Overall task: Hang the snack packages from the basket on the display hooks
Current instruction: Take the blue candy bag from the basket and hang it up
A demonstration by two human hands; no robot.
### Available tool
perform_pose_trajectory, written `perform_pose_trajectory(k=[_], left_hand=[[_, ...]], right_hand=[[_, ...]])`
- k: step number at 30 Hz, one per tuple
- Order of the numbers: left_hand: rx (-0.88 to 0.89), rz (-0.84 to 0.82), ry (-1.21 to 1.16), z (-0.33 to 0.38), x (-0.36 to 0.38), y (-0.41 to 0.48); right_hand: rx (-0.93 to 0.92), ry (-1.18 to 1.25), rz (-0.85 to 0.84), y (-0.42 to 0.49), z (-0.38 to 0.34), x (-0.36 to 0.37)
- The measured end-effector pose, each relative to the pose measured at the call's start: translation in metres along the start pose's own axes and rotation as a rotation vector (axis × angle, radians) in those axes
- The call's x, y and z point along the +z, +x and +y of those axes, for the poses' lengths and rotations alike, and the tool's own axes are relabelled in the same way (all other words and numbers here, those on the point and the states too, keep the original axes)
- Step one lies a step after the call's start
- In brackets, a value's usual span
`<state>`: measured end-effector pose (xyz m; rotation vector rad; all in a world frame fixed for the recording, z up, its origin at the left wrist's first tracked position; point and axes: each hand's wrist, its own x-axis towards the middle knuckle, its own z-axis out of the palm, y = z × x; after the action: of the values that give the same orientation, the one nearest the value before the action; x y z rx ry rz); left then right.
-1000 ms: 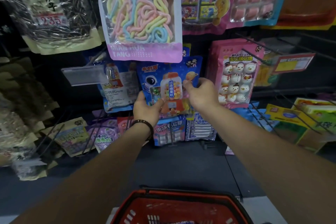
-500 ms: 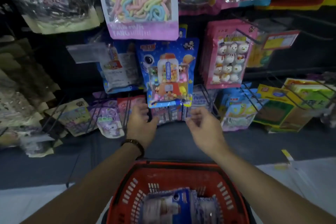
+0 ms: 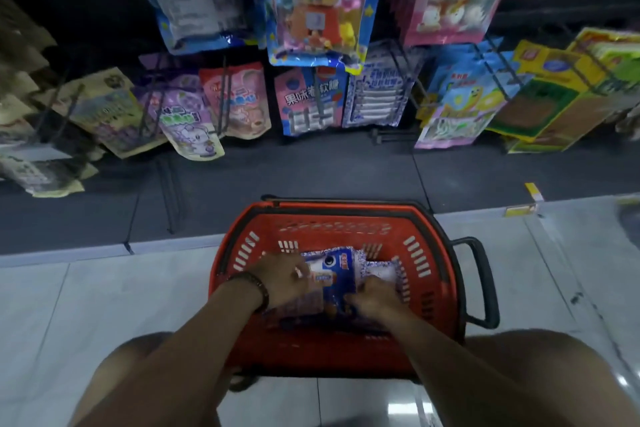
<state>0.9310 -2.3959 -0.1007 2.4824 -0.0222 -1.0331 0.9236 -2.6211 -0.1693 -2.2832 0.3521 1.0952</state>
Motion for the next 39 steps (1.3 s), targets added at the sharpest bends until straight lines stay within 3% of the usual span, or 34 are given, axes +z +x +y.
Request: perform_pose_trajectory(k=[6, 10, 13, 18, 26, 31, 36, 39], left_hand=[[-0.016, -0.135, 0.114, 0.009, 0.002, 0.016], [-0.034, -0.145, 0.049, 0.015, 0.003, 0.02], [-0.039, -0.141, 0.014, 0.018, 0.003, 0.022], [-0.065, -0.162, -0.022, 0.013, 0.005, 0.023], [-0.098, 0.034, -0.07, 0.0, -0.011, 0.013], [-0.119, 0.232, -0.273, -0.012, -0.019, 0.002], [0.094, 0.218, -0.584, -0.006, -0.03, -0.016], [0.217, 0.218, -0.719, -0.001, -0.035, -0.023]], right_hand=[[0.102, -0.036, -0.079, 0.017, 0.016, 0.015], [0.213, 0.302, -0.079, 0.035, 0.019, 0.025], [0.132, 0.467, -0.101, 0.038, 0.01, 0.027], [0.093, 0.437, -0.063, 0.041, 0.001, 0.033], [-0.288, 0.301, 0.022, 0.017, -0.021, 0.008], [-0.367, 0.444, -0.062, -0.014, -0.04, -0.036], [-0.559, 0.429, -0.159, -0.043, -0.039, -0.096], [-0.644, 0.547, -0.156, -0.06, -0.038, -0.121]])
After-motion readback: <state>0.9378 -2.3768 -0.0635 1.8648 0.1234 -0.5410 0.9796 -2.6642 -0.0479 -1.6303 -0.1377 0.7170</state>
